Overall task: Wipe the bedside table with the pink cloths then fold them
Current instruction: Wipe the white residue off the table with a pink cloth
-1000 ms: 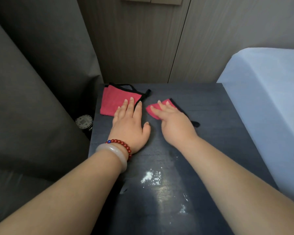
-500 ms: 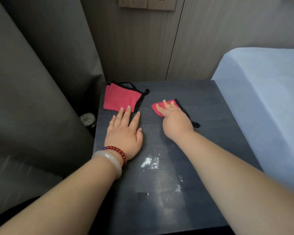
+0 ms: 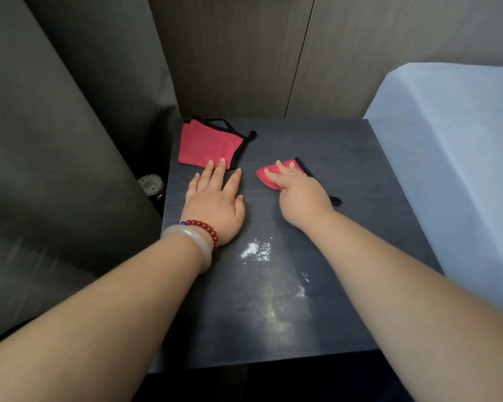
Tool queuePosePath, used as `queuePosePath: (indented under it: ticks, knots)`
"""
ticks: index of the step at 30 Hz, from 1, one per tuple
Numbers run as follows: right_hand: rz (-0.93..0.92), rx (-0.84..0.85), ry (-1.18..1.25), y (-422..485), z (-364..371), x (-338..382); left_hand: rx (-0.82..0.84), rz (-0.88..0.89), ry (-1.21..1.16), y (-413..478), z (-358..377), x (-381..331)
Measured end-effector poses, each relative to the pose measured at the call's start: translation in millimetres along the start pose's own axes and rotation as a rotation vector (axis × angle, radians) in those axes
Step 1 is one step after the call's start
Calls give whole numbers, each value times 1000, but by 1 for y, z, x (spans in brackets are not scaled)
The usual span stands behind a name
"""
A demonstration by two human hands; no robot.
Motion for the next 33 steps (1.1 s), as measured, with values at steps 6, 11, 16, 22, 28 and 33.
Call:
queuePosePath:
  ticks: [6, 11, 16, 22, 28, 33]
  knots:
    - [-92, -176, 185, -109, 33, -18, 0, -6, 21, 0, 0, 0]
    - [-57, -129, 78, -52, 17, -10, -2, -6, 15, 2, 1, 1]
    - [-20, -126, 93, -23, 11, -3, 5, -3, 23, -1, 1, 1]
    - [-89, -171, 173, -135, 39, -23, 22, 1, 38, 2, -2, 1]
    - [-75, -132, 36, -86, 24, -18, 6, 0, 15, 1, -2, 0]
    - [-46, -125, 161, -71, 17, -18, 22, -5, 27, 1, -2, 0]
Point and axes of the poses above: each hand's wrist, its own y-axis towards the middle knuckle, its own z-axis out of the palm, x = y × z, the point moved 2 cm from there along y, towards the middle knuckle, and after that the axes turned 7 degrees about z, right-handed, at the moved point
